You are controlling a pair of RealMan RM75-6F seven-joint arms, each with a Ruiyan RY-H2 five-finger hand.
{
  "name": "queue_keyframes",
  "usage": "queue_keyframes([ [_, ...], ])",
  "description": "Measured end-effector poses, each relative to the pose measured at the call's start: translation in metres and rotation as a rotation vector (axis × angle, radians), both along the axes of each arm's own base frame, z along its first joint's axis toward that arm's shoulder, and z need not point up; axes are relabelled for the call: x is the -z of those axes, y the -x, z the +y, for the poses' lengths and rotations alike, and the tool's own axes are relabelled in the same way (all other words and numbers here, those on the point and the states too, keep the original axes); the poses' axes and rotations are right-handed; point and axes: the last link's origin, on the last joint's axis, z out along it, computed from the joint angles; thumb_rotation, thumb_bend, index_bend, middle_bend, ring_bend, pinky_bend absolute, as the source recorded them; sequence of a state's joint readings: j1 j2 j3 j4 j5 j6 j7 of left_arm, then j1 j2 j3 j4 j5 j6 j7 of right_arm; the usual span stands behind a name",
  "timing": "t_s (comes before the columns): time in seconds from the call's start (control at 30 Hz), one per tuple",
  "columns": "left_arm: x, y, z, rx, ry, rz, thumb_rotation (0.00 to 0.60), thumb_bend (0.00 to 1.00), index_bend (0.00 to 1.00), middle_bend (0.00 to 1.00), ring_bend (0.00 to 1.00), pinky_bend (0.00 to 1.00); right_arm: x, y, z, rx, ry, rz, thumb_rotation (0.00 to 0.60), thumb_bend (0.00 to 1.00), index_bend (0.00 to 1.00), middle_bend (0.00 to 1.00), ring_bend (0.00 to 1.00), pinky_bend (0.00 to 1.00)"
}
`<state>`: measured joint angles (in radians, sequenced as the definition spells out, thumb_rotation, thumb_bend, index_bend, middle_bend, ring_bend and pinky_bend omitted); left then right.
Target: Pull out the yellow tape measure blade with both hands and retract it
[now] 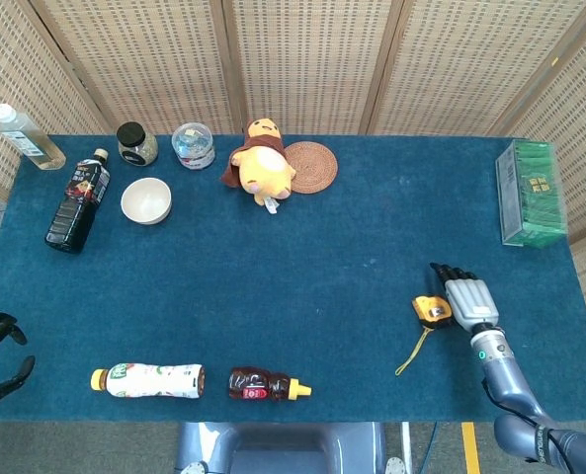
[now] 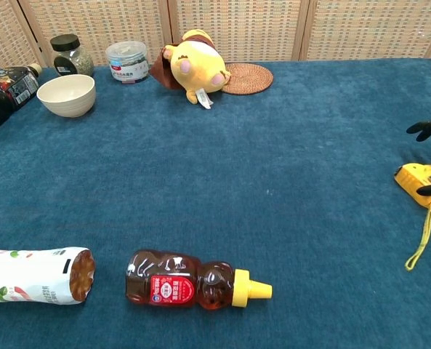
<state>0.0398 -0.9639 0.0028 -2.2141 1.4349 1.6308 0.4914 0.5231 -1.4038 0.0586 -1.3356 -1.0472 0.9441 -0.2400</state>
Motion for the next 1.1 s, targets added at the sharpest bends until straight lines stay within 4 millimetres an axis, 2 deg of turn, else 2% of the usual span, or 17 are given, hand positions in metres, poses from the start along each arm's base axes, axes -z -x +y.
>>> queue_keyframes([
  [0.27,-0.001,-0.003,0.000,0.007,-0.006,0.001,0.600,0.26,0.50,0.34,0.20,0.23,-0.008,0.015,0.004,0.012,0.014,0.038,0.378,0.14,0.00,0.15,0.17,0.17],
  [0.53,-0.002,-0.003,0.000,0.004,-0.008,0.004,0.600,0.26,0.50,0.34,0.20,0.23,-0.021,0.029,-0.004,0.015,0.031,0.093,0.378,0.14,0.01,0.17,0.19,0.18],
  [0.87,-0.001,-0.002,-0.001,0.000,-0.008,-0.001,0.600,0.26,0.50,0.34,0.20,0.23,-0.019,0.019,-0.006,-0.007,0.006,0.064,0.379,0.14,0.19,0.29,0.30,0.29],
  [1.1,-0.003,0.002,-0.001,-0.007,-0.013,-0.001,0.600,0.26,0.50,0.34,0.20,0.23,-0.014,0.014,-0.011,0.006,-0.011,0.044,0.377,0.14,0.27,0.33,0.34,0.34],
])
